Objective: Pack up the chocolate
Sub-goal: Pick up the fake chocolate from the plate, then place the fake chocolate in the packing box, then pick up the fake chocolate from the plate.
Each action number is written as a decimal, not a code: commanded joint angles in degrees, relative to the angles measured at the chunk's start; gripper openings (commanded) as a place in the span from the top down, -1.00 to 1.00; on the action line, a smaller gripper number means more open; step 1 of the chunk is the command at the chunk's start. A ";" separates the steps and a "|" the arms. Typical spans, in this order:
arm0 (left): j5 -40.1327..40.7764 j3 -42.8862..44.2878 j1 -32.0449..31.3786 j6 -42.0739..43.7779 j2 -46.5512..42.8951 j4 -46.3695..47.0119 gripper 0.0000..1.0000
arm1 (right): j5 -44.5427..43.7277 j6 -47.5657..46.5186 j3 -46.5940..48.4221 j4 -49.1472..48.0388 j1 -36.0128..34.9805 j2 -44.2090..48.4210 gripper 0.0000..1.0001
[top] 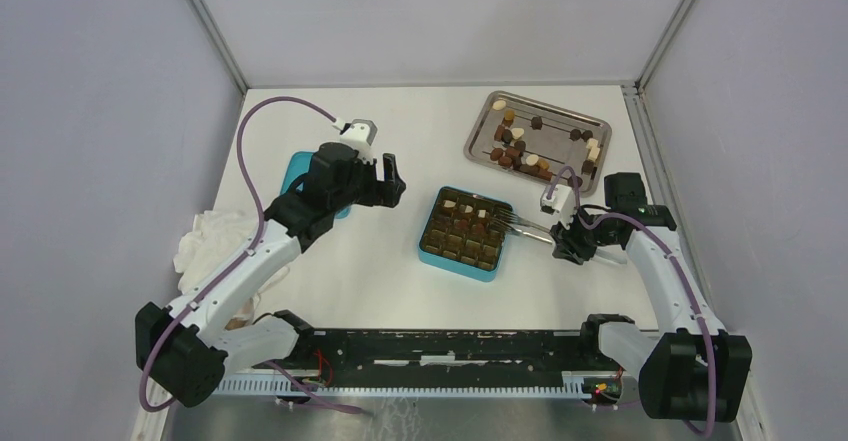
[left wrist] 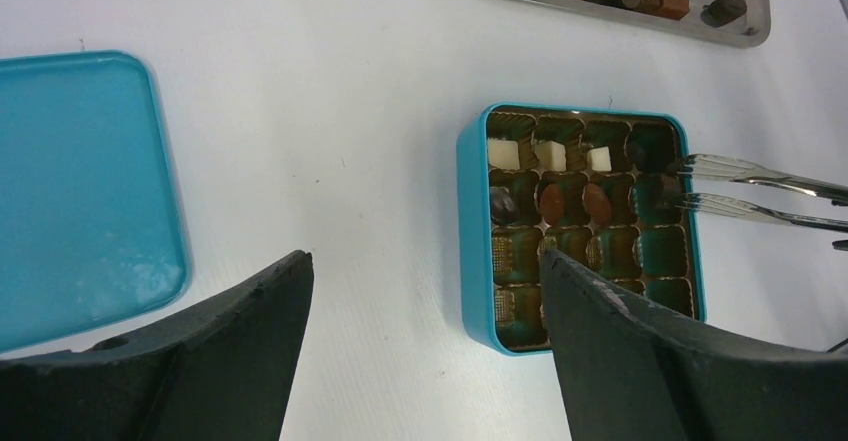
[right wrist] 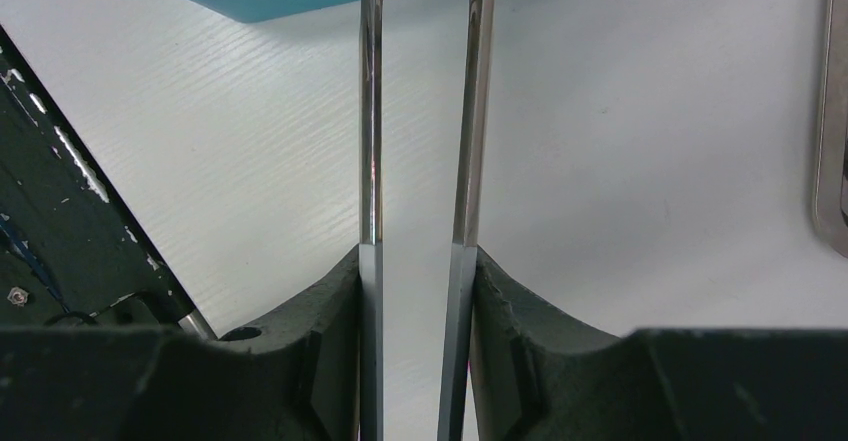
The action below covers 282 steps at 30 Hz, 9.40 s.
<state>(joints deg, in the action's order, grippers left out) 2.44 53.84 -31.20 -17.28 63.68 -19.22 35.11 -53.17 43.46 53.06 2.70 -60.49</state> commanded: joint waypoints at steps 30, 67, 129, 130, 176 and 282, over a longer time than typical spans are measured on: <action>3.68 -1.53 3.49 12.70 -0.71 -3.05 -0.99 | -11.96 16.93 23.25 -14.62 5.39 -18.99 0.16; 0.58 -1.79 4.55 13.18 -0.29 -2.99 -0.99 | -21.77 26.10 59.42 -10.37 2.31 -59.40 0.09; -1.34 -4.88 5.93 14.55 -3.76 0.51 -0.99 | 17.40 3.35 10.42 -16.05 -5.37 -4.34 1.00; -1.03 -4.89 5.93 14.55 -3.70 0.51 -0.99 | 16.99 2.69 9.22 -16.17 -6.67 -3.55 1.00; -0.86 -4.89 5.98 14.99 -1.98 0.50 -0.97 | -5.53 6.57 7.43 -19.52 -27.98 -14.29 0.48; -3.52 -4.53 5.97 15.17 -4.30 0.19 -0.97 | -24.06 11.92 49.96 -8.69 0.82 -51.57 0.09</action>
<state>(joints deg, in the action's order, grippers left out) -0.19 48.66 -25.47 -4.49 60.80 -20.88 10.66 -39.66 90.41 43.27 3.70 -111.53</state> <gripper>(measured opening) 0.989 0.461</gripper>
